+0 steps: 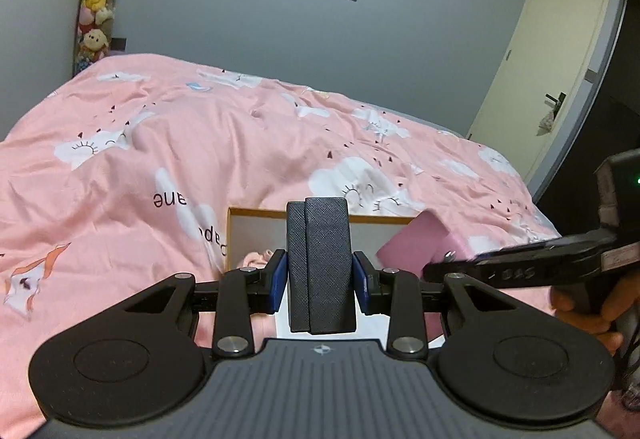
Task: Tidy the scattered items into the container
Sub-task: 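Carry the card case and dark grey box over the orange box with both grippers, then lower the card case into the box and open the right gripper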
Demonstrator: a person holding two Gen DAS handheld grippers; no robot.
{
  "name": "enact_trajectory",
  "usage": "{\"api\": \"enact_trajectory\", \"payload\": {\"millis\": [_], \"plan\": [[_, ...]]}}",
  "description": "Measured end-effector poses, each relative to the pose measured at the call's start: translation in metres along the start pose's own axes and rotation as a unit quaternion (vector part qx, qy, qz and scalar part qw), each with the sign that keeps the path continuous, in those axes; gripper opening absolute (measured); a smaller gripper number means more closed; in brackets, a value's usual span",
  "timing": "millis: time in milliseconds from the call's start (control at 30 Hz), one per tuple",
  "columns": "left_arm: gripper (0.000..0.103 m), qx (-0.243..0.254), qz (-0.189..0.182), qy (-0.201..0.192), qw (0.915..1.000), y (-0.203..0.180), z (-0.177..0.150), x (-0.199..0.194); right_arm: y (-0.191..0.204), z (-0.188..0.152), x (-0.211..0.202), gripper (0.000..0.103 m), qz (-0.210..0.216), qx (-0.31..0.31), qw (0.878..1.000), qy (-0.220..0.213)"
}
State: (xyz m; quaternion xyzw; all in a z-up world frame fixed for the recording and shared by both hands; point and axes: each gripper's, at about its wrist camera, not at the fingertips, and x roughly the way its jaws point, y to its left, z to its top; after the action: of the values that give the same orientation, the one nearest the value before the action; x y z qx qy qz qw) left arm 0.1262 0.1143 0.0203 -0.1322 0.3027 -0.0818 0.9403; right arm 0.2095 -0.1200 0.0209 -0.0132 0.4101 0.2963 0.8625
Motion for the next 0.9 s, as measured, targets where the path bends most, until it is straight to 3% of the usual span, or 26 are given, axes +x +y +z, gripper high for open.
{"api": "enact_trajectory", "payload": {"millis": [433, 900], "plan": [[0.039, -0.014, 0.004, 0.042, 0.9990, 0.028, 0.011, 0.072, -0.024, 0.035, 0.134, 0.025, 0.015, 0.082, 0.988, 0.132], [0.038, -0.037, -0.013, 0.029, 0.9988, 0.042, 0.018, 0.087, -0.029, 0.034, 0.198, 0.025, 0.041, 0.131, 0.976, 0.171]]}}
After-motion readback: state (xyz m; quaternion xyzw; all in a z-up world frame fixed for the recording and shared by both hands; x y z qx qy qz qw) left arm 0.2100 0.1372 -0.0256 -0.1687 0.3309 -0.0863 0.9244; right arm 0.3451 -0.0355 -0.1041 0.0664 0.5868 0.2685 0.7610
